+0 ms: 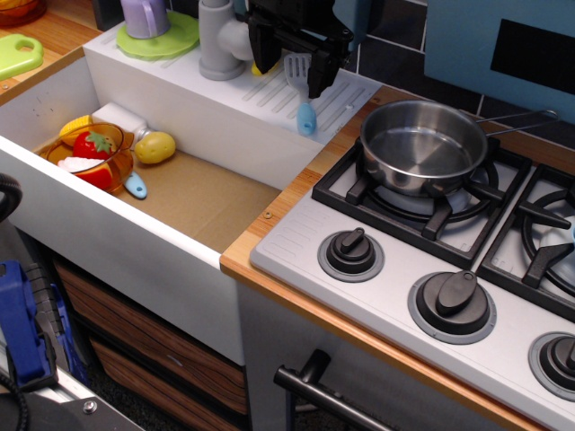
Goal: Put spatula in pan
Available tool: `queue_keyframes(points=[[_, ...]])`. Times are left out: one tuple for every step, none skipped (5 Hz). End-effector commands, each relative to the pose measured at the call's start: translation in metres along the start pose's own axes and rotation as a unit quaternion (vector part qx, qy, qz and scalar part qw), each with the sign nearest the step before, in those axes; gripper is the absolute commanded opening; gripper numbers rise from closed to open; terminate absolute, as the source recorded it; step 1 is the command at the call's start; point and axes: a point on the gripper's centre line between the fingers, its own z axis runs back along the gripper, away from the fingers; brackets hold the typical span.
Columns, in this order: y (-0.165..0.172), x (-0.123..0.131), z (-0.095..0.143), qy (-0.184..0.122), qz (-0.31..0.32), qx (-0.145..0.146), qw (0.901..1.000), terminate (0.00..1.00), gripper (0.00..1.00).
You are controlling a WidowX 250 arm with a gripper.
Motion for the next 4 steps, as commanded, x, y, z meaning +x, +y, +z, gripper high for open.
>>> queue_keyframes(points=[[0.0,0.0,0.0,0.0,0.0,0.0,1.0,0.0,1.0],[0.001,0.007,-0.008,-0.002,0.052,-0.02,0.9985,0.0,1.0],[-0.002,0.015,-0.014,0.0,0.098,-0.013,0.9951,0.0,1.0],[-0.002,0.022,-0.016,-0.003,0.128,-0.015,0.9917,0.0,1.0]])
